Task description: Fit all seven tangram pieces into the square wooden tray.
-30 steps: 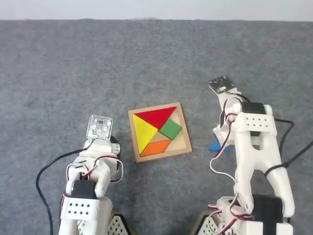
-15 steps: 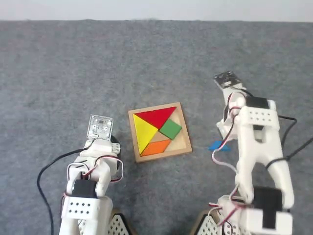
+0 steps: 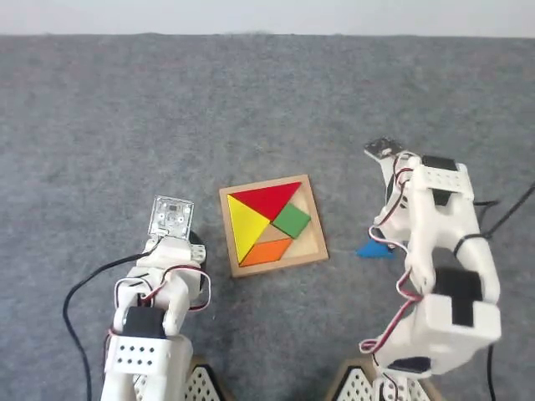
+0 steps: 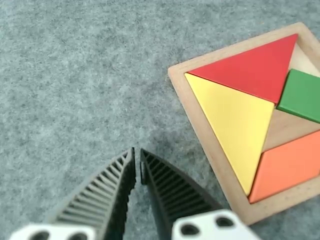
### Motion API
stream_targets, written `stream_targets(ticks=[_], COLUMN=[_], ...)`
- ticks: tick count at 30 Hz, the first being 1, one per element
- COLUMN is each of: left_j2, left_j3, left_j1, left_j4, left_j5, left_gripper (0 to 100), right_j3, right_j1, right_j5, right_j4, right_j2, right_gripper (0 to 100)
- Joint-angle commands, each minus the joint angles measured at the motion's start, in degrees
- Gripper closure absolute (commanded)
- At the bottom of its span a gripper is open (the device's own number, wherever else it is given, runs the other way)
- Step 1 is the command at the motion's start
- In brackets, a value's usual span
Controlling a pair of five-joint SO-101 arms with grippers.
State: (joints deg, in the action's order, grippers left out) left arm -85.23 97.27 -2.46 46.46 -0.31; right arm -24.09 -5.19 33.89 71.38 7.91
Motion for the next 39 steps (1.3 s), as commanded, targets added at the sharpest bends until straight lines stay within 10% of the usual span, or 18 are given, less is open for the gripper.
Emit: stream_targets(ticks=[1,39], left_j2=[-0.8,-0.8], left_j3=[-0.5,-0.5], left_j1=[-0.2,-0.2], left_j4=[0.3,0.3], left_j5=[0.4,0.4], left_gripper=[98,98], right_j3=[6.0,13.6], right_j1=[-1.8,2.9], right_j5=[1.0,-9.7], right_j4=[-0.2,-1.2], right_j2=[3.9,9.5], right_gripper=[72.4,71.2])
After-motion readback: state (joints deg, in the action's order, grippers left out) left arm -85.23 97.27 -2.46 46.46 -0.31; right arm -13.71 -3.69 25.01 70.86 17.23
